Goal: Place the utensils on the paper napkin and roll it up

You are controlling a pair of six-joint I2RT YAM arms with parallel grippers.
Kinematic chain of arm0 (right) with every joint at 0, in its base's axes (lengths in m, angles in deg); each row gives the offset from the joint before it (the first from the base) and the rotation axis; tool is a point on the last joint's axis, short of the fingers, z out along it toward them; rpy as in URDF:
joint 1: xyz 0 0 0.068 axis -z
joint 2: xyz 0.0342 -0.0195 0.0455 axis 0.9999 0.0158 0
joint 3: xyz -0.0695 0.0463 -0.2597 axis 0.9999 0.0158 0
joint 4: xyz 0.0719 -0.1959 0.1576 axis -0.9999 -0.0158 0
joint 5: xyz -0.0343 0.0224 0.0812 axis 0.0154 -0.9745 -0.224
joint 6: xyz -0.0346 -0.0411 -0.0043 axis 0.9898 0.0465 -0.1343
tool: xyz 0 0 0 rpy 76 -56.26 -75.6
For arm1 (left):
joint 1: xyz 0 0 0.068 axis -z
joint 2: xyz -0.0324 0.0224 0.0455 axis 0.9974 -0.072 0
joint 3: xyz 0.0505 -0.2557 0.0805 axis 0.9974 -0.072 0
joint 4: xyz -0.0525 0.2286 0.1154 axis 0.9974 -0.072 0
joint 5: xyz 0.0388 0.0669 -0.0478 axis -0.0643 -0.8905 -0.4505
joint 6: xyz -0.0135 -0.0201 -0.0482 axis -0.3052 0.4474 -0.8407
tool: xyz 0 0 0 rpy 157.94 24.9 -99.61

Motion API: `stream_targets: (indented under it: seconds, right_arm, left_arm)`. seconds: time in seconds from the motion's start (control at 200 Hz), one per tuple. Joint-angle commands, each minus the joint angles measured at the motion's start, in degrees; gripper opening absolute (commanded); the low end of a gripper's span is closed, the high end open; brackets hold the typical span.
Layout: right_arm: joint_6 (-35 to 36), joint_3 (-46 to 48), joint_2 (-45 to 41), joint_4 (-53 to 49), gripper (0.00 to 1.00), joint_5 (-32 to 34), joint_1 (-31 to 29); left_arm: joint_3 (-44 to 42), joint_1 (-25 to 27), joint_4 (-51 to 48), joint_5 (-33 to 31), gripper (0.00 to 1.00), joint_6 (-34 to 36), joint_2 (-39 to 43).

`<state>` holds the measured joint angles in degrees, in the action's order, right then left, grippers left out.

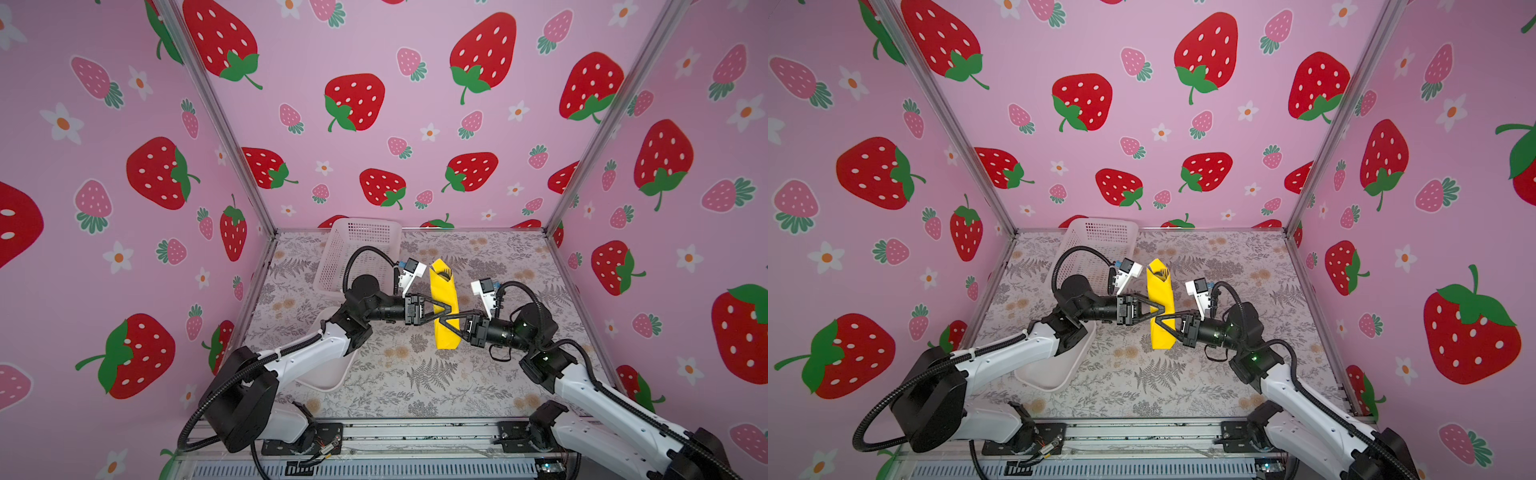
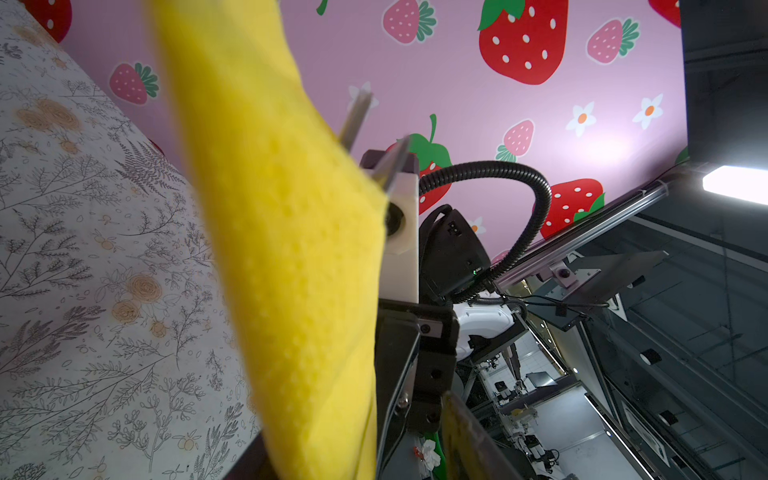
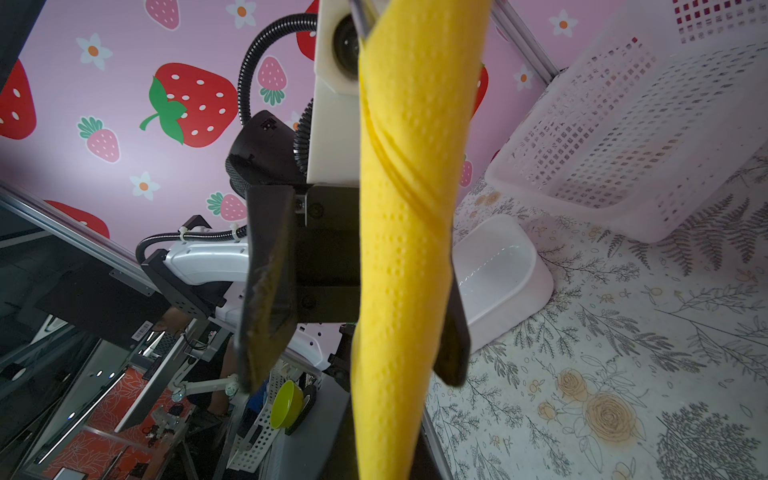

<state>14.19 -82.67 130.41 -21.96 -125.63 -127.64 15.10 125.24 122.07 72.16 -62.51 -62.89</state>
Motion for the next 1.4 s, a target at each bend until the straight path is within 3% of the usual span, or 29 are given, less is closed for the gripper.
stream_targets:
  seconds: [0.0,0.135,0.32,0.52,0.785,1.08,1.396]
  right_arm:
    - [-0.7,-0.8,-0.4,4.6,0.09,-0.7,0.2]
    - [-0.9,-0.8,-0.4,4.8,0.1,-0.8,0.2]
    - [-0.8,-0.7,-0.1,4.5,0.1,-0.9,0.2]
    - [-0.6,-0.1,-0.4,4.1,0.11,-0.7,0.2]
    - [-1.1,1.2,-2.1,3.6,0.15,-0.6,0.2]
    - [1.4,2.0,-6.6,-4.0,0.35,1.2,1.5]
    - [6.2,1.5,-10.5,-15.0,0.34,2.3,2.3]
  left_arm:
    - [1.8,0.3,3.5,0.2,0.52,-0.9,-0.9]
    - [2.0,0.4,4.0,-0.1,0.45,-1.2,-1.4]
    - [2.3,0.4,4.4,-0.5,0.27,-1.3,-1.4]
    - [2.7,0.3,3.5,-0.2,0.17,-0.5,-0.9]
    - [2.6,0.2,2.8,-0.2,0.12,0.2,0.1]
    - [3.0,0.1,1.7,0.0,0.1,1.0,0.9]
    - [3.7,-0.6,1.0,-0.1,0.1,1.3,1.2]
